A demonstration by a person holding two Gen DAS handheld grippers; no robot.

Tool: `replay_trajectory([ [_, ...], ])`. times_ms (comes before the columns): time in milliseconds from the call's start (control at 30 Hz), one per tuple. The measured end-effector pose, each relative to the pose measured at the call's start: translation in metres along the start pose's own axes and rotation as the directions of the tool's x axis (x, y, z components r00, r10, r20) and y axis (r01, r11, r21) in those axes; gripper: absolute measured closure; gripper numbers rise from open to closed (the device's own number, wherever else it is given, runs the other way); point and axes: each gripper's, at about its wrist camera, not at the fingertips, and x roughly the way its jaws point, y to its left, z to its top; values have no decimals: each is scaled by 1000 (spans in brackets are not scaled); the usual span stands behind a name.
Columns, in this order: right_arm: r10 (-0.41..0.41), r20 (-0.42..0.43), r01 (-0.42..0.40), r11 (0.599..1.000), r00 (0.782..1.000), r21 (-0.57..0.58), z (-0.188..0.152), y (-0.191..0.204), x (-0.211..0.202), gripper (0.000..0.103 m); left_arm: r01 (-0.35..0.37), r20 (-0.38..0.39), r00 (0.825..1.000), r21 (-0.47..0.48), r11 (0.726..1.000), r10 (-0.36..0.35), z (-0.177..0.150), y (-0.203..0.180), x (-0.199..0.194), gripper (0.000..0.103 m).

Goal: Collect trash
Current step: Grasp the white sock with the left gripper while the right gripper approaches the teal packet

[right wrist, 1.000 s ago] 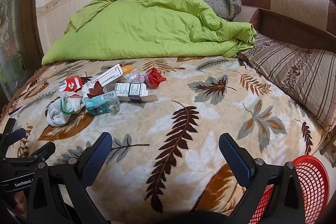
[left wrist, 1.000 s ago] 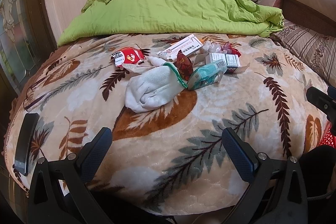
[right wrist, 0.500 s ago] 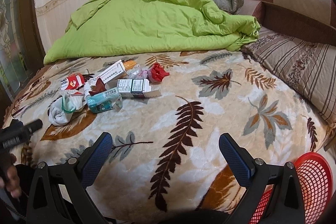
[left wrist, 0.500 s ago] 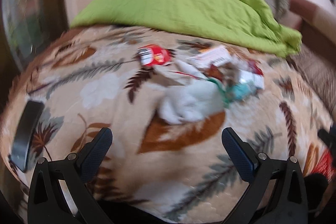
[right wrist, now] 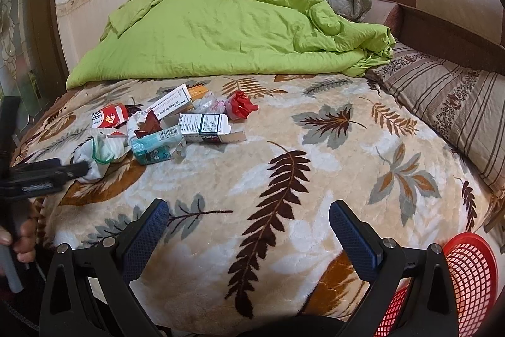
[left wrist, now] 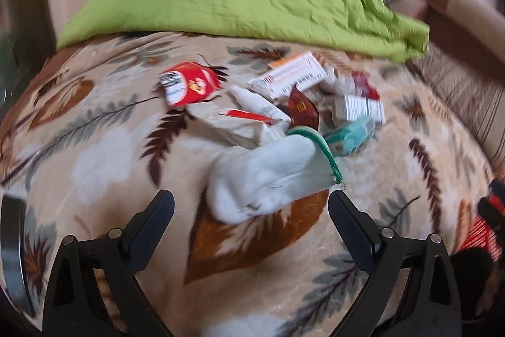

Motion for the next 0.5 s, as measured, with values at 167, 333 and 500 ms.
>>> replay_trajectory([
  [167, 17, -12, -17, 1000, 1000, 0, 1, 1, 3, 0, -46, -132, 990, -45, 998, 40, 4, 8, 41, 47],
  [333, 131, -43, -131, 991, 990, 4, 13, 11, 14, 1, -45, -87, 995, -71, 996, 39, 3, 12, 35, 60],
  [500, 291, -132, -277, 954, 948, 113, 41, 37, 49, 13, -50, 16, 999, -99, 994, 51, 4, 14, 16, 64],
])
